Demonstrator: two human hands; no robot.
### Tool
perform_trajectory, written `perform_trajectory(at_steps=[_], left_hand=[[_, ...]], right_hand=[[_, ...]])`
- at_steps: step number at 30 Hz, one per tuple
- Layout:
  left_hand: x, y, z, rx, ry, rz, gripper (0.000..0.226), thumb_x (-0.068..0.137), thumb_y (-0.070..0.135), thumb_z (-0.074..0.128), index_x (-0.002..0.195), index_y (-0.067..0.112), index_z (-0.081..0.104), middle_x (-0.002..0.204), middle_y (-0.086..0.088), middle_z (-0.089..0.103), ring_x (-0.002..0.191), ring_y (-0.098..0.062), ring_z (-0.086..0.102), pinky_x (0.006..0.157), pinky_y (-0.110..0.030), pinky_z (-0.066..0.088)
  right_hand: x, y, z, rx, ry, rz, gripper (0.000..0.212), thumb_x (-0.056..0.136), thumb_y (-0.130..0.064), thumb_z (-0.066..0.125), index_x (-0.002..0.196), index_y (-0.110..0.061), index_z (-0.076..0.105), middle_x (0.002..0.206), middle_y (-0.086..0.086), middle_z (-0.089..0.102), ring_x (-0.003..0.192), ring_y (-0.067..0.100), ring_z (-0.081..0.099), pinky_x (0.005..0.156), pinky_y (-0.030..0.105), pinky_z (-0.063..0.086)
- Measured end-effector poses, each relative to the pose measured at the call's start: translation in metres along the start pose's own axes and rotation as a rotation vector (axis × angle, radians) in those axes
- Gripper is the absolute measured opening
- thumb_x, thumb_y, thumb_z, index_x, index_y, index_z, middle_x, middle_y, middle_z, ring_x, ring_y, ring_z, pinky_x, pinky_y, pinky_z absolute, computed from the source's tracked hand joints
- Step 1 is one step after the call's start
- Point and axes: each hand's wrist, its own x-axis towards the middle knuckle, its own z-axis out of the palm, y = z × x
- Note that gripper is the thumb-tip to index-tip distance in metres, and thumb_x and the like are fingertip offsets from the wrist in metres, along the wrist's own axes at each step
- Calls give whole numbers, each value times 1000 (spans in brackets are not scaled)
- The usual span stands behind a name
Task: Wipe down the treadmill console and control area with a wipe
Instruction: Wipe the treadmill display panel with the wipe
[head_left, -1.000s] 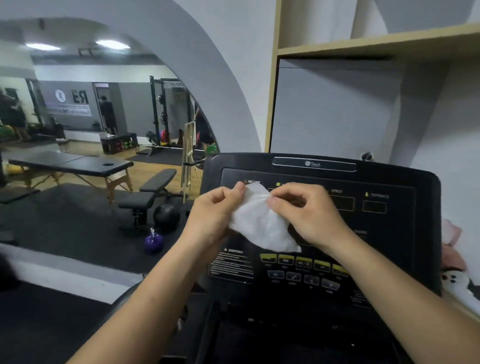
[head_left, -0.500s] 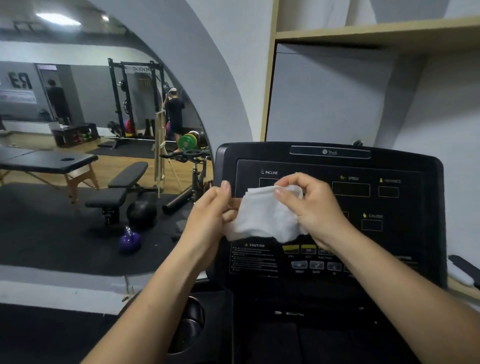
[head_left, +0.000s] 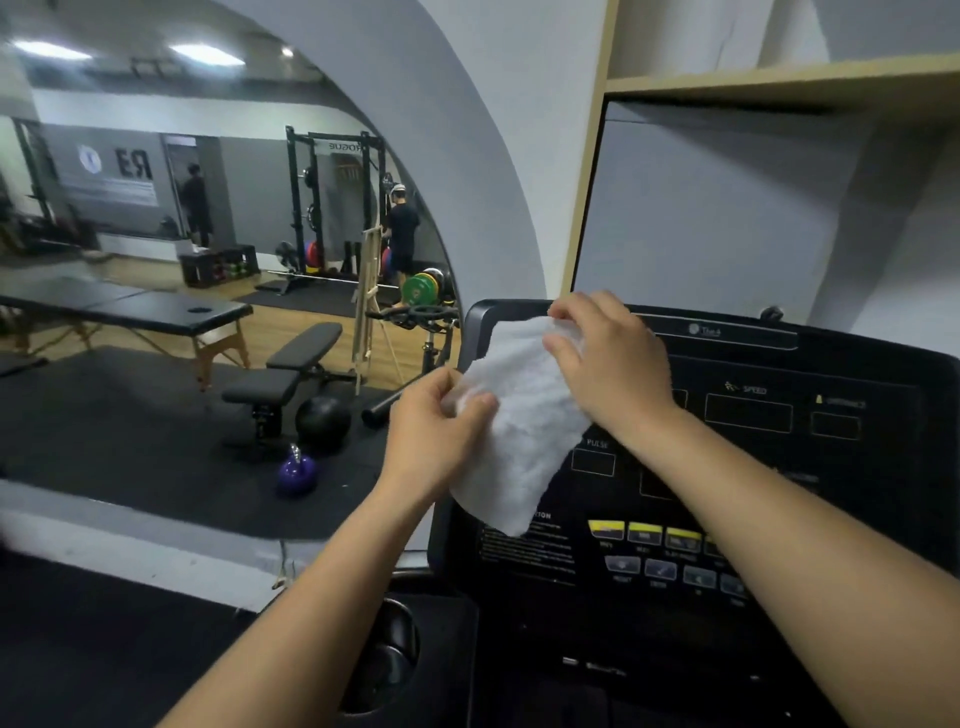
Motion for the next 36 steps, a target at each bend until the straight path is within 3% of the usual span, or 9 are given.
perform_trajectory(at_steps=[4, 6, 10, 14, 18, 22, 27, 30, 36], left_hand=[[2, -14, 19, 215, 76, -58, 27, 78, 32, 76, 70, 21, 52, 67, 0, 63, 63, -19, 55, 61, -34, 46], [2, -19, 23, 245, 114, -59, 26, 78, 33, 74, 72, 25, 50, 69, 3, 62, 65, -19, 54, 60, -32, 44], [-5, -21, 26, 309, 171, 34, 27, 80, 41, 73, 88, 27, 50, 77, 4, 63, 71, -20, 59, 62, -34, 46], [-12, -21, 28, 360, 246, 80, 27, 82, 37, 72, 91, 25, 49, 72, 5, 58, 73, -26, 59, 63, -40, 49], [-10, -23, 26, 231, 287, 18, 29, 79, 34, 76, 76, 23, 49, 64, 2, 55, 59, -10, 50, 53, -21, 37], [-17, -33, 19, 67, 334, -40, 17, 81, 29, 73, 87, 24, 57, 78, 9, 64, 70, -4, 58, 65, -24, 46], [-23, -47, 16, 21, 383, 12, 19, 84, 12, 69, 95, 23, 58, 86, 4, 64, 75, -6, 60, 70, -19, 47], [-19, -51, 18, 49, 323, 75, 18, 88, 14, 65, 104, 20, 60, 100, 2, 65, 90, -12, 63, 80, -26, 52], [-20, -48, 25, -101, 222, -1, 24, 97, 23, 52, 118, 21, 63, 111, 11, 69, 105, -4, 62, 96, -37, 50]], right_hand=[[-30, -1, 26, -148, 82, -443, 14, 80, 0, 54, 88, -8, 62, 88, 10, 59, 78, 31, 53, 64, 43, 44], [-53, 5, 42, -124, -2, -532, 18, 83, -6, 54, 96, -9, 67, 102, 11, 65, 94, 32, 60, 79, 43, 48], [-67, 26, 59, -276, -227, -470, 43, 96, -28, 47, 135, -12, 54, 147, 13, 46, 140, 31, 36, 116, 47, 25], [-30, 28, 48, -406, -318, -396, 56, 98, -43, 29, 150, -22, 33, 161, 7, 19, 149, 31, 8, 120, 47, 3], [-5, 29, 43, -550, -388, -384, 65, 98, -58, 12, 155, -29, 0, 161, 4, -13, 147, 33, -18, 118, 50, -9], [-40, 23, 48, -546, -444, -477, 68, 97, -62, 15, 154, -29, -3, 161, 6, -12, 146, 34, -20, 117, 55, -9], [-97, 20, 56, -424, -516, -629, 68, 92, -58, 40, 151, -26, 30, 161, 8, 13, 148, 38, 0, 118, 57, 3], [-96, 26, 56, -428, -558, -718, 69, 90, -63, 41, 148, -27, 35, 161, 5, 17, 149, 35, 1, 118, 55, 5], [-2, 24, 47, -594, -429, -489, 73, 92, -69, 9, 153, -33, -9, 160, 2, -18, 146, 31, -20, 117, 50, -12]])
